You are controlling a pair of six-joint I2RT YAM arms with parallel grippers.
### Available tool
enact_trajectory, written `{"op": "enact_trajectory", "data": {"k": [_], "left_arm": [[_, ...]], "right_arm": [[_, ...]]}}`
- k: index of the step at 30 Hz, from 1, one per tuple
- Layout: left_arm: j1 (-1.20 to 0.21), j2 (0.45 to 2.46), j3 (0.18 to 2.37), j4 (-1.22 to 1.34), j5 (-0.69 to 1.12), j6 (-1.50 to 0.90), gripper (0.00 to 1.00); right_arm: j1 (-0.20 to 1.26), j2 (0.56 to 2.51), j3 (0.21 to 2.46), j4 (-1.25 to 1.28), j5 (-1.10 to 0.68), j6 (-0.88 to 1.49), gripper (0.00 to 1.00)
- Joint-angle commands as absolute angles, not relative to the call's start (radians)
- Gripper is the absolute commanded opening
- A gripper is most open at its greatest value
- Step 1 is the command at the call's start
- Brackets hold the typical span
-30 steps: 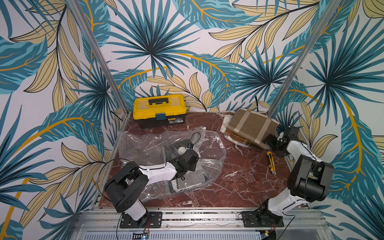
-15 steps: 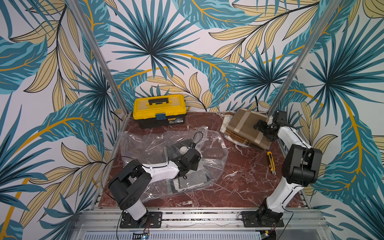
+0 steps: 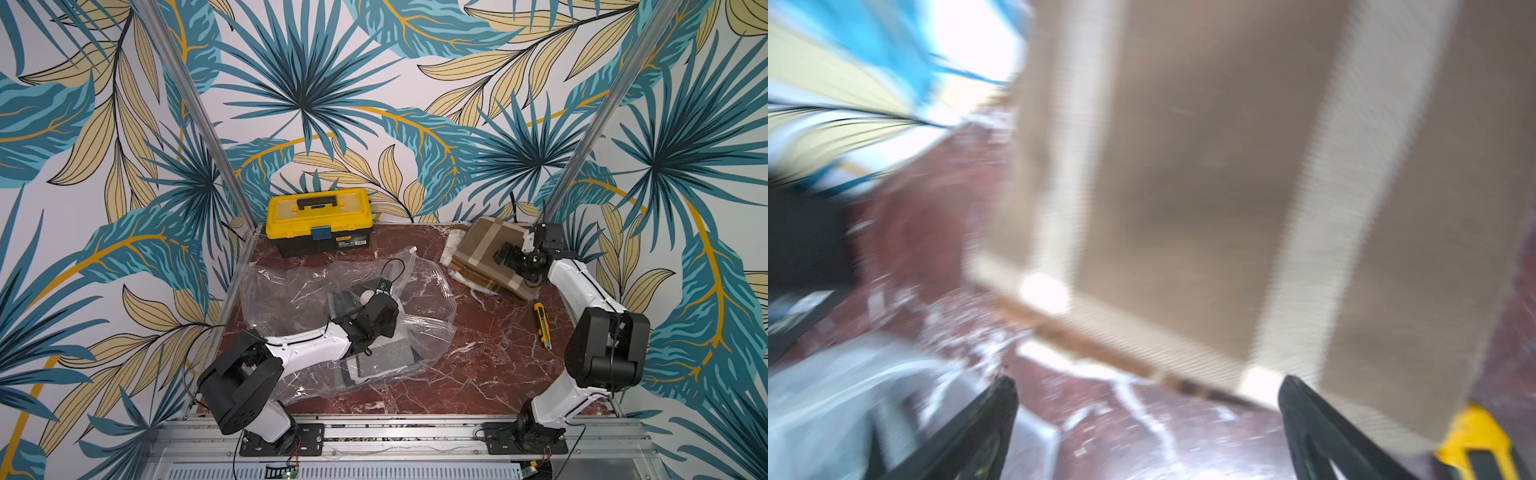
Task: Take the blanket out of the vacuum bag
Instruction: Place the blanket at the corner of the board, then take out the blanket from the vacuum bag.
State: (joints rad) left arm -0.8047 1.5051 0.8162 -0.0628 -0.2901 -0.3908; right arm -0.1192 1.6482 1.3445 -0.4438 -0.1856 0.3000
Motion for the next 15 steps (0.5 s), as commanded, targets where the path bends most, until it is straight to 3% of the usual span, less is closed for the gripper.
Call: {"op": "enact_trajectory", "data": {"k": [1, 5, 10, 15], "left_arm": [[-0.788, 1.449, 0.829, -0.086, -0.261, -0.333, 0.00], [-0.776, 1.376, 0.776, -0.055, -0.186, -0.304, 0.00], [-0.777, 1.281, 0.691, 0.041, -0.080, -0.287, 0.00], [-0.777, 1.216, 0.680, 0.005, -0.084, -0.279, 0.00]], "right_arm": [[-0.044, 1.588, 1.294, -0.423, -0.238, 0.279, 0.97], [0.008, 1.533, 1.191, -0.302, -0.366, 0.395, 0.88], [0.152, 1.527, 1.118, -0.235, -0.431, 0.460, 0.89], [0.270, 1.585, 1.070, -0.113, -0.489, 0.500, 0.89]]}}
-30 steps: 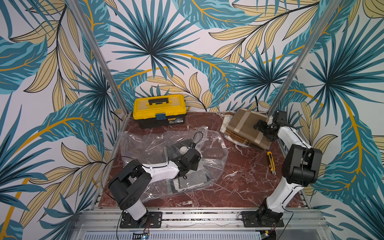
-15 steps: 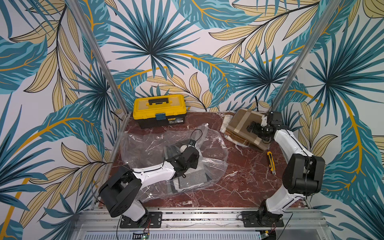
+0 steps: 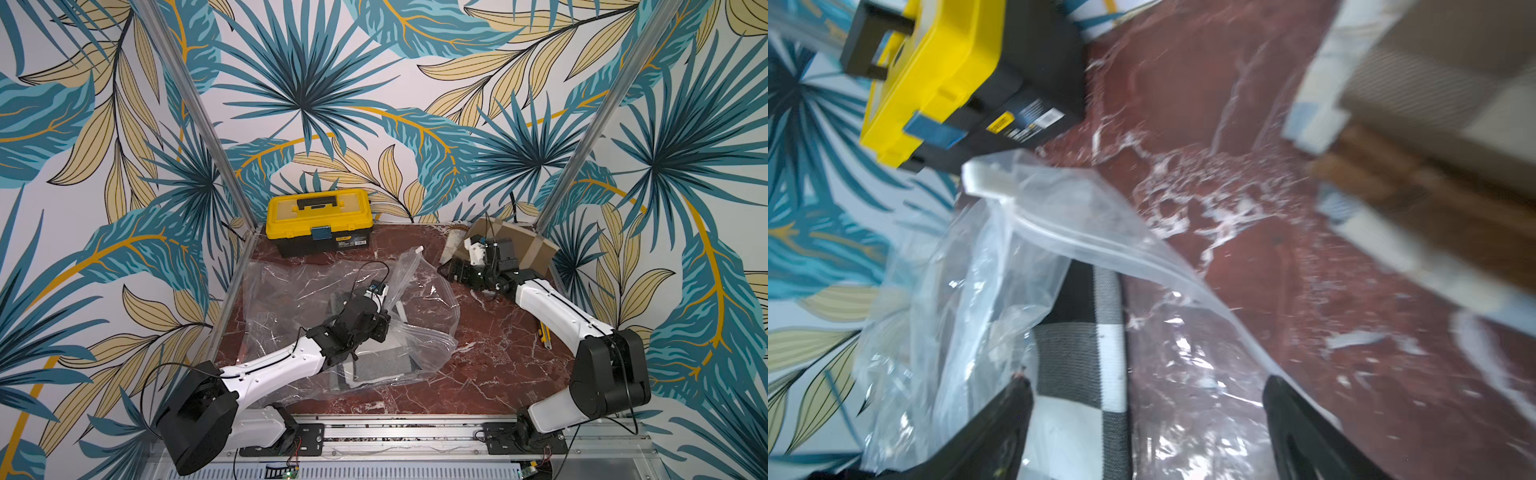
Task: Take the blanket out of the vacuum bag
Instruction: Take out the blanket from the vacuum bag.
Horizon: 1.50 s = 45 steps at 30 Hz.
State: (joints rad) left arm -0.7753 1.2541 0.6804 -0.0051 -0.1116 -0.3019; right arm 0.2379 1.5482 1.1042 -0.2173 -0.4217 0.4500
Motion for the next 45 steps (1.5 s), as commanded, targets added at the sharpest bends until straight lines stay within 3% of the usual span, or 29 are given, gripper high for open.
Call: {"op": "enact_trajectory", "data": {"k": [1, 8, 15, 27, 37, 41, 45], "left_arm": [[-0.778, 1.211, 0.684, -0.013, -0.095, -0.276, 0.00], [-0.778, 1.164, 0.681, -0.071, -0.201, -0.285, 0.00], [-0.777, 1.119, 0.697, -0.122, -0.280, -0.303, 0.00], [-0.777, 1.102, 0.677, -0.130, -0.300, -0.312, 0.00], [-0.776, 1.130, 0.676, -0.114, -0.302, -0.303, 0.00], [-0.777, 1.145, 0.675, -0.109, -0.301, -0.305, 0.00], [-0.778, 1.150, 0.676, -0.105, -0.304, -0.303, 0.00]], "right_arm": [[0.290, 1.606, 1.073, -0.113, -0.494, 0.505, 0.89], [0.390, 1.704, 1.080, -0.152, -0.454, 0.506, 0.88], [0.451, 1.790, 1.017, -0.008, -0.486, 0.568, 0.88], [0.542, 1.985, 0.972, 0.292, -0.550, 0.668, 0.87], [0.602, 2.060, 1.042, 0.300, -0.607, 0.689, 0.84], [0.624, 2.095, 1.061, 0.344, -0.659, 0.725, 0.70], [0.633, 2.104, 1.076, 0.343, -0.663, 0.730, 0.28]]}}
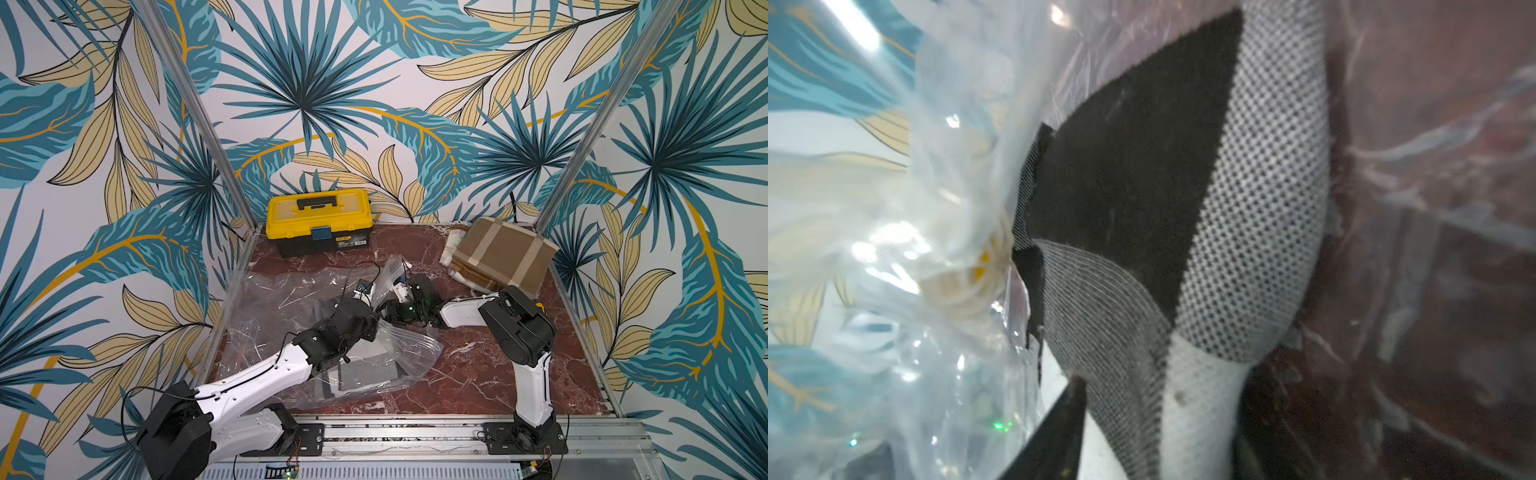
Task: Take the blanket out of the vacuum bag
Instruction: Take out the blanket from the vacuum bag.
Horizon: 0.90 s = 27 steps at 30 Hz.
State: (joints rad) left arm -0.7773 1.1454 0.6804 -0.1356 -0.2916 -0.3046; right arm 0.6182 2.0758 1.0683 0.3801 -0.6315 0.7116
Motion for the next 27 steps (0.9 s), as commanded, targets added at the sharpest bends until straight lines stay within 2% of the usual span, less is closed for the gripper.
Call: {"op": "enact_trajectory", "data": {"k": [1, 6, 10, 15, 27], "left_arm": [[-0.776, 1.151, 0.677, -0.106, -0.308, -0.302, 0.00], [-0.776, 1.147, 0.683, -0.138, -0.389, -0.328, 0.00], [-0.763, 1.165, 0.660, -0.135, -0.516, -0.385, 0.00], [-0.723, 1.187, 0.636, -0.153, -0.567, -0.435, 0.00], [-0.680, 1.258, 0.608, -0.068, -0.521, -0.417, 0.00]], "right_arm": [[0.633, 2.105, 1.083, 0.334, -0.666, 0.729, 0.20], [0.634, 2.082, 1.103, 0.281, -0.666, 0.699, 0.00], [0.633, 2.047, 1.113, 0.278, -0.662, 0.701, 0.00], [0.633, 1.945, 1.148, 0.213, -0.643, 0.699, 0.00], [0.634, 1.721, 1.214, 0.142, -0.577, 0.759, 0.00]]}}
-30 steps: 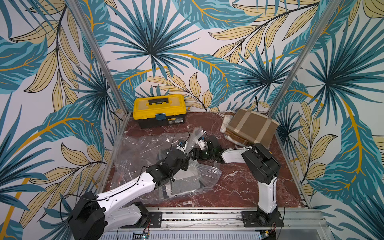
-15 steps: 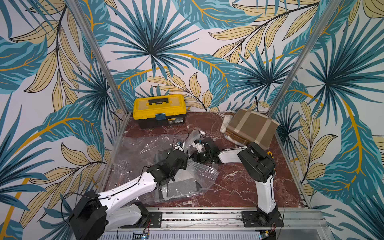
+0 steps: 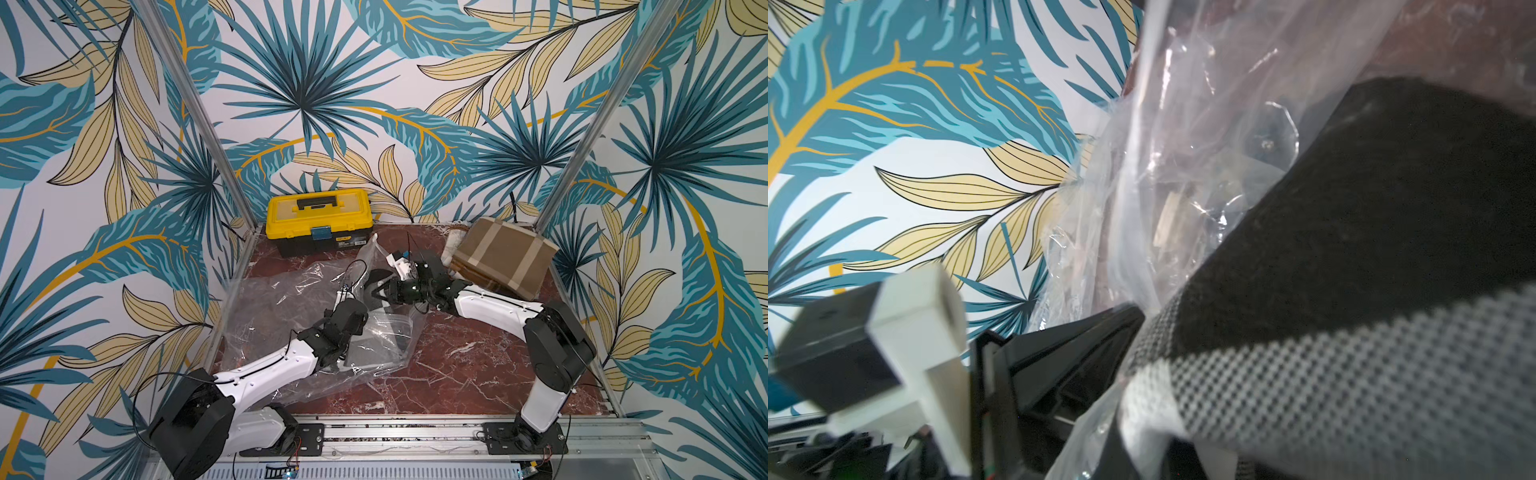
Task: Take the blanket out of the vacuum bag
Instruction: Take out the blanket from the vacuum bag.
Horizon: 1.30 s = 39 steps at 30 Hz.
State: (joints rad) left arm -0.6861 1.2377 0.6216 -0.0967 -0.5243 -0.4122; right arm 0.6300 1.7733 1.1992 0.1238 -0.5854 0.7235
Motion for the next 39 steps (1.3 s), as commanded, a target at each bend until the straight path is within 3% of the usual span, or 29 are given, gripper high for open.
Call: {"op": "enact_trajectory", "data": {"k": [1, 8, 18, 28, 39], "left_arm": [[-0.680, 1.267, 0.608, -0.062, -0.517, -0.417, 0.00], [-0.679, 1.301, 0.592, -0.035, -0.492, -0.426, 0.00], [-0.678, 1.299, 0.595, -0.052, -0.461, -0.434, 0.00], [-0.678, 1.266, 0.575, -0.068, -0.462, -0.437, 0.00], [-0.678, 1.266, 0.564, -0.087, -0.479, -0.453, 0.00]], "right_arm": [[0.632, 1.705, 1.207, 0.147, -0.566, 0.760, 0.00], [0.632, 1.534, 1.135, 0.243, -0.336, 0.681, 0.00], [0.594, 1.484, 1.396, -0.095, -0.118, 0.452, 0.00], [0.449, 1.472, 1.458, -0.111, 0.018, 0.419, 0.00], [0.287, 1.520, 1.640, -0.134, 0.025, 0.373, 0.00]]}}
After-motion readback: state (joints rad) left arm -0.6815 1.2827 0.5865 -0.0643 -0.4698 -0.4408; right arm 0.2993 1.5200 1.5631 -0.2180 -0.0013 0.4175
